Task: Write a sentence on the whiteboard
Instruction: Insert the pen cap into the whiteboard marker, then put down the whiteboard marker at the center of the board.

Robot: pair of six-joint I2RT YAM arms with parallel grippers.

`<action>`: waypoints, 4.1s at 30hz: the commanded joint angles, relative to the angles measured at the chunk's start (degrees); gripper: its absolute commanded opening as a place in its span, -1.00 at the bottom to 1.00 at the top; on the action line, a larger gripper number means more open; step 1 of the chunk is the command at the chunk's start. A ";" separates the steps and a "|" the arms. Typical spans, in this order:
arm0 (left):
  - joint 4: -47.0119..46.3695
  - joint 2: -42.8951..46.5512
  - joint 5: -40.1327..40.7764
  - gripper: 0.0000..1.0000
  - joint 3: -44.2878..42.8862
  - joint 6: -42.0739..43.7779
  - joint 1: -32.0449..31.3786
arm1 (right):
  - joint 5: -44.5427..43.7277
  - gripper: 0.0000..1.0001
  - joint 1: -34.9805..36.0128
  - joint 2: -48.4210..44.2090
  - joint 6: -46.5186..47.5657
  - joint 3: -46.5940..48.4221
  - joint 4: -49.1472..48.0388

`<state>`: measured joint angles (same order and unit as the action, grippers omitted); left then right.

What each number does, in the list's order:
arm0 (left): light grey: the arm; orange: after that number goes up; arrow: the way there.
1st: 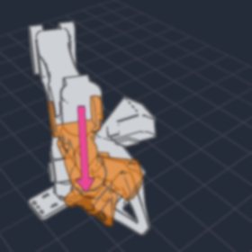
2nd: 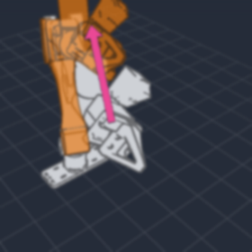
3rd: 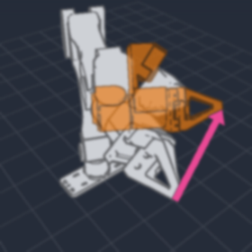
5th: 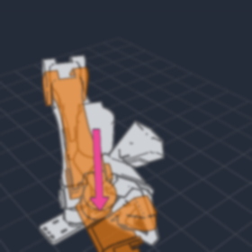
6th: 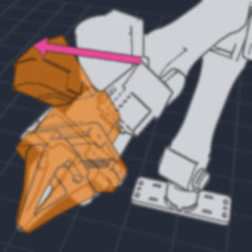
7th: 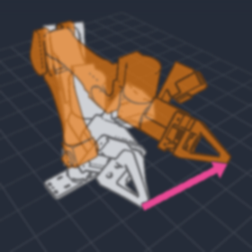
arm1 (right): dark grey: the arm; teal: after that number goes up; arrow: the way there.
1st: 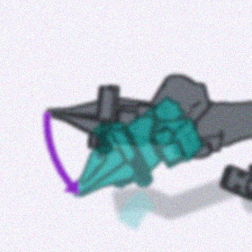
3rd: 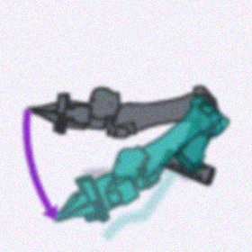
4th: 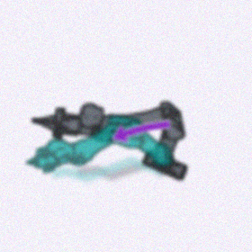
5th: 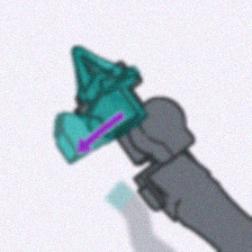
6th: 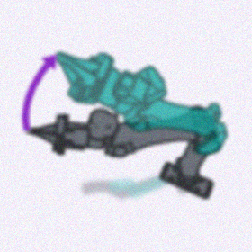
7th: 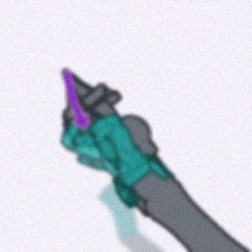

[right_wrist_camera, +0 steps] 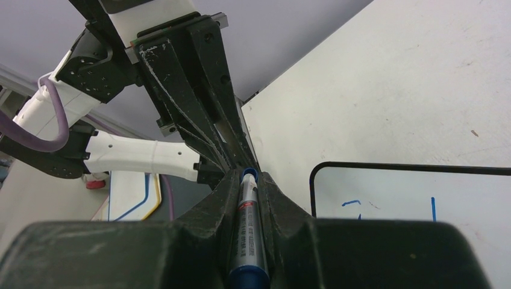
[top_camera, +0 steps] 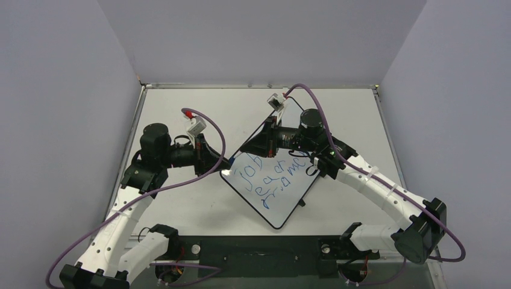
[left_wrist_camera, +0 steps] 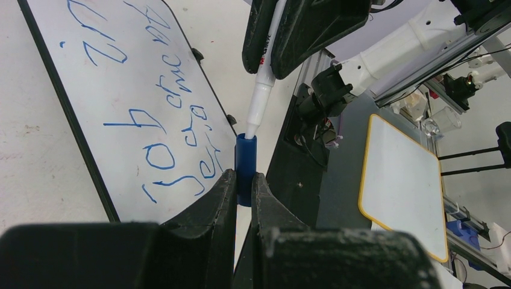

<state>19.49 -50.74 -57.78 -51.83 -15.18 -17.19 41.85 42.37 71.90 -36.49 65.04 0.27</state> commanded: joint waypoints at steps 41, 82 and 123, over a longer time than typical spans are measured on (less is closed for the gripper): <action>-0.23 1.29 1.73 -1.00 -0.65 3.22 -1.36 | 7.08 -1.00 10.56 22.69 13.35 19.55 27.63; -8.09 11.93 18.24 -0.83 3.32 -4.29 12.31 | -16.52 -1.00 14.73 21.01 5.32 21.81 29.61; -1.61 15.90 32.77 -0.03 2.68 -0.59 13.24 | -76.67 -0.46 -22.32 -0.89 -15.07 -22.20 43.34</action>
<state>18.02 -35.48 -26.52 -46.65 -17.10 -4.38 -33.08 21.12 70.85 -49.80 44.60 46.65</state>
